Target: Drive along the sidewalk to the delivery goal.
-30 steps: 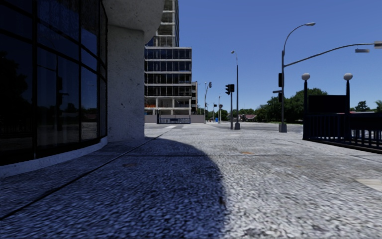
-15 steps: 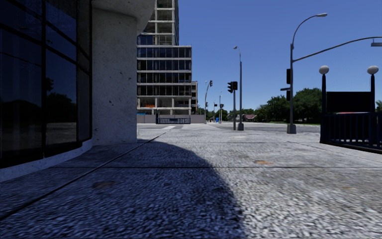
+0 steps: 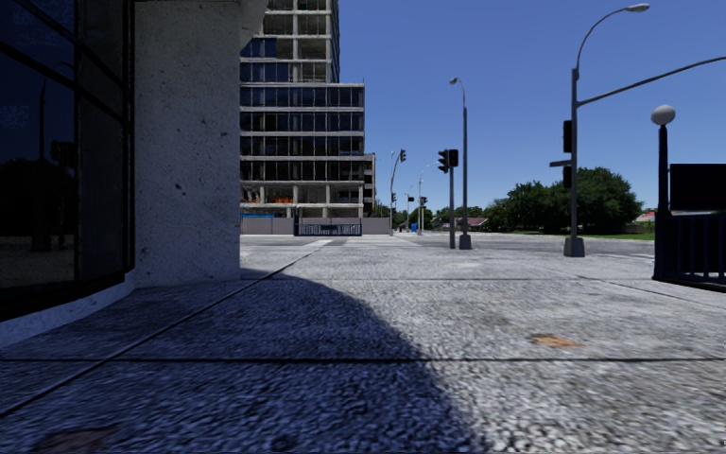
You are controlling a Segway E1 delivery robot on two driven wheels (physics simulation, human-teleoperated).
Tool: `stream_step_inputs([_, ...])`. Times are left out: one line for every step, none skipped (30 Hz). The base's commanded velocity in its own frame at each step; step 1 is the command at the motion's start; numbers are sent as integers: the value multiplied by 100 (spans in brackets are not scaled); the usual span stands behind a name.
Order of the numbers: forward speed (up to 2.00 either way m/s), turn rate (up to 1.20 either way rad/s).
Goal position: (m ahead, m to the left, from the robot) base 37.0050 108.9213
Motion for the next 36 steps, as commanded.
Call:
stream_step_inputs([200, 0])
stream_step_inputs([200, 0])
stream_step_inputs([200, 0])
stream_step_inputs([200, 0])
stream_step_inputs([200, 0])
stream_step_inputs([200, 0])
stream_step_inputs([200, 0])
stream_step_inputs([200, 0])
stream_step_inputs([200, 0])
stream_step_inputs([200, 0])
stream_step_inputs([200, 0])
stream_step_inputs([200, 0])
stream_step_inputs([200, 0])
stream_step_inputs([200, 0])
stream_step_inputs([200, 0])
stream_step_inputs([200, 0])
stream_step_inputs([200, 0])
stream_step_inputs([200, 0])
stream_step_inputs([200, 0])
stream_step_inputs([200, 0])
stream_step_inputs([200, 0])
stream_step_inputs([200, 0])
stream_step_inputs([200, 0])
stream_step_inputs([200, 0])
stream_step_inputs([200, 0])
stream_step_inputs([200, 0])
stream_step_inputs([200, 0])
stream_step_inputs([200, 0])
stream_step_inputs([200, 0])
stream_step_inputs([200, 0])
stream_step_inputs([200, 0])
stream_step_inputs([200, 0])
stream_step_inputs([200, 0])
stream_step_inputs([200, 0])
stream_step_inputs([200, 0])
stream_step_inputs([200, 0])
